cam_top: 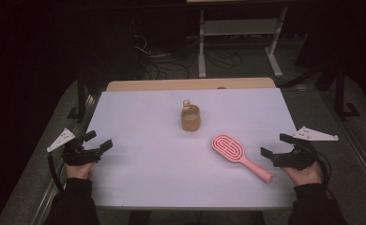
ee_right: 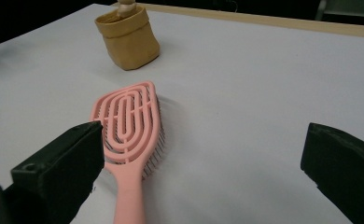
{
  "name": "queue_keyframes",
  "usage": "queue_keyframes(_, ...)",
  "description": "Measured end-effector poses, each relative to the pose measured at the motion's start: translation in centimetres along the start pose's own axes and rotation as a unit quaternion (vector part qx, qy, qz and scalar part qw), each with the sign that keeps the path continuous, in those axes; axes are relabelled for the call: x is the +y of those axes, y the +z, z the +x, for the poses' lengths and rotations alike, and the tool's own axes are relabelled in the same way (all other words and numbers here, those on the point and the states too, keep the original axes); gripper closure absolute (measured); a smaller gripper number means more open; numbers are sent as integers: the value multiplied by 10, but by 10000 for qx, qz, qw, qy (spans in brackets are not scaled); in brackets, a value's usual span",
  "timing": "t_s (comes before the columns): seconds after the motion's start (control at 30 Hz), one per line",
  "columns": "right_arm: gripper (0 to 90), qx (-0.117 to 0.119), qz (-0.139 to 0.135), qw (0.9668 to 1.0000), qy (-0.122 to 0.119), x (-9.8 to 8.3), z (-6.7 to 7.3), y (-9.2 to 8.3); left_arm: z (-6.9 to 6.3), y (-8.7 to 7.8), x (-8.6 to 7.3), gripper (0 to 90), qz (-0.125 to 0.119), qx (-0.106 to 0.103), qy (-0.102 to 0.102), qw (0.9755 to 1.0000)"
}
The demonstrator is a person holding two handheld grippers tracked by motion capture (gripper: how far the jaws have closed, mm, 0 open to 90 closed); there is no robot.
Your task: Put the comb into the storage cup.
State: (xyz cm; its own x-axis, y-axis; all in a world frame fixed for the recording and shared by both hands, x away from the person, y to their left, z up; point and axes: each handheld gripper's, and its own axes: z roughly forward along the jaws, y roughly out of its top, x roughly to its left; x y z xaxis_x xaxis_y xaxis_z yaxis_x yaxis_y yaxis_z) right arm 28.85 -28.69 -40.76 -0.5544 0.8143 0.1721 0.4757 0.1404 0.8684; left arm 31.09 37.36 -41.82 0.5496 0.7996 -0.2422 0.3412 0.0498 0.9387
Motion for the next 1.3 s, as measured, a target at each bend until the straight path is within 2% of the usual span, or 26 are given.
queue_keyframes(0.23,0,9,-65,10000,66,0,0,-4,0,1,-1,0,27,-5,-16,10000)
queue_keyframes(0.53,0,35,-43,10000,40,0,0,-3,0,1,-1,0,22,-9,-22,10000)
queue_keyframes(0.6,0,-57,13,10000,-50,2,3,-3,-2,0,0,0,24,3,61,10000)
queue_keyframes(0.7,0,-109,55,9998,-140,5,7,-2,-2,0,0,0,10,6,82,10000)
queue_keyframes(0.93,0,-64,180,9998,-108,10,6,2,-3,2,-1,0,38,-15,88,10000)
queue_keyframes(1.3,0,81,501,9981,-341,24,14,10,-3,3,-2,0,63,-13,75,10000)
